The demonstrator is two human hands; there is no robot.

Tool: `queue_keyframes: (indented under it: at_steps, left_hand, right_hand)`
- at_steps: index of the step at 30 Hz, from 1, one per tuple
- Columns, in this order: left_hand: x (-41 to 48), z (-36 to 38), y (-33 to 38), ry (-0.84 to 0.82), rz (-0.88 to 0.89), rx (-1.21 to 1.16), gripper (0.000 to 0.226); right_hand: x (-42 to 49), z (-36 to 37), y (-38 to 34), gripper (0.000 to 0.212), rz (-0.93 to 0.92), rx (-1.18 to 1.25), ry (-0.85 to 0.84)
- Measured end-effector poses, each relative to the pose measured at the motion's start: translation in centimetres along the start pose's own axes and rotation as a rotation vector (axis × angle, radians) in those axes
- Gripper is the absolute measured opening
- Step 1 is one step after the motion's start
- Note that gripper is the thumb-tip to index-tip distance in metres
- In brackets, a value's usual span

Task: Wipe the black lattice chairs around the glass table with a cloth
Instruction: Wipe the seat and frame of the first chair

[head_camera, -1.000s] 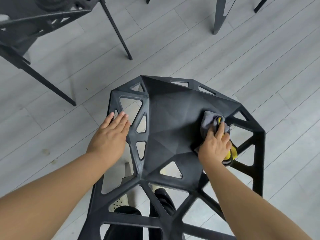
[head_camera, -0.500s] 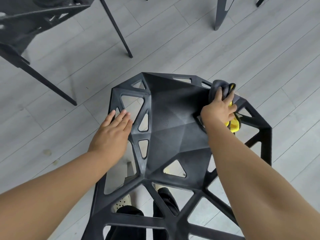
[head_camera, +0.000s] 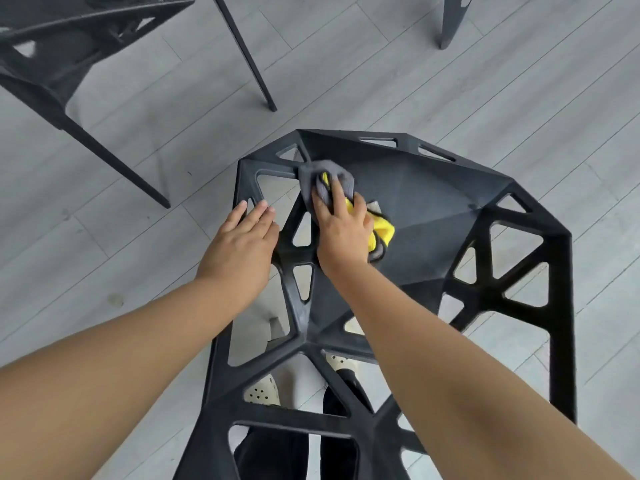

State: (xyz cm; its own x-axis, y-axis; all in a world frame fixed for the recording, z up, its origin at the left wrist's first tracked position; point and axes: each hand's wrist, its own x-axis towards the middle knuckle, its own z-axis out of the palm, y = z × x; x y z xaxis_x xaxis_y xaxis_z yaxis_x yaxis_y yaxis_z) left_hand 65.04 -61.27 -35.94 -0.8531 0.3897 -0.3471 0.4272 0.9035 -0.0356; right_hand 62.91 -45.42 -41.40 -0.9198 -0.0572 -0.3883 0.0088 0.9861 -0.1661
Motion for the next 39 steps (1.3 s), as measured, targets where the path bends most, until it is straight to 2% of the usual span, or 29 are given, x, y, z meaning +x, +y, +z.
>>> queue_keyframes:
  at_steps: [3,5,10,17,19,24,26,30,32,36,39]
  left_hand:
    - [-0.2,-0.4,0.1,-0.024,0.002,-0.009,0.052]
    - [-0.2,-0.5,0.0,-0.032,0.002,-0.012,0.052]
    - [-0.3,-0.9,-0.1,-0.079,0.002,-0.012,0.051]
    - [-0.3,-1.1,-0.2,-0.083,-0.008,-0.013,0.051]
    - [-0.3,-1.1,-0.2,-0.089,-0.006,-0.016,0.051]
    - [-0.2,-1.1,-0.1,-0.09,-0.022,-0.028,0.05]
    - [-0.2,-1.3,-0.1,-0.098,-0.028,-0.019,0.05]
    - [-0.3,-1.7,0.0,-0.132,-0.019,0.012,0.052]
    - [-0.2,-1.7,0.1,-0.138,-0.016,0.016,0.052]
    - [-0.2,-1.6,0.0,-0.117,-0.032,-0.01,0.052]
    - [-0.2,-1.6,0.0,-0.105,-0.035,-0.02,0.052]
  right_hand:
    - [-5.5,2.9,1.2,0.071,-0.077,-0.049,0.06]
    - [-8.3,4.0,1.8,0.074,-0.126,-0.118,0.017]
    - [-12.0,4.3,1.9,0.086,-0.242,-0.159,-0.179]
    - [-14.4,1.6,2.6,0.073,-0.444,-0.179,-0.462]
    - [-15.0,1.3,2.8,0.068,-0.442,-0.107,-0.535]
    - [-14.1,0.6,2.2,0.065,-0.463,-0.011,-0.541]
    - [-14.1,0.7,2.2,0.062,-0.495,-0.111,-0.505]
    - [-13.7,-0.3,2.5,0.037,-0.612,-0.389,-0.409]
    - [-13.9,-0.3,2.5,0.033,-0.56,-0.4,-0.421]
    - [-14.3,0.3,1.6,0.036,-0.243,-0.074,-0.566]
    - [-14.0,-0.1,0.7,0.032,-0.21,0.157,-0.639]
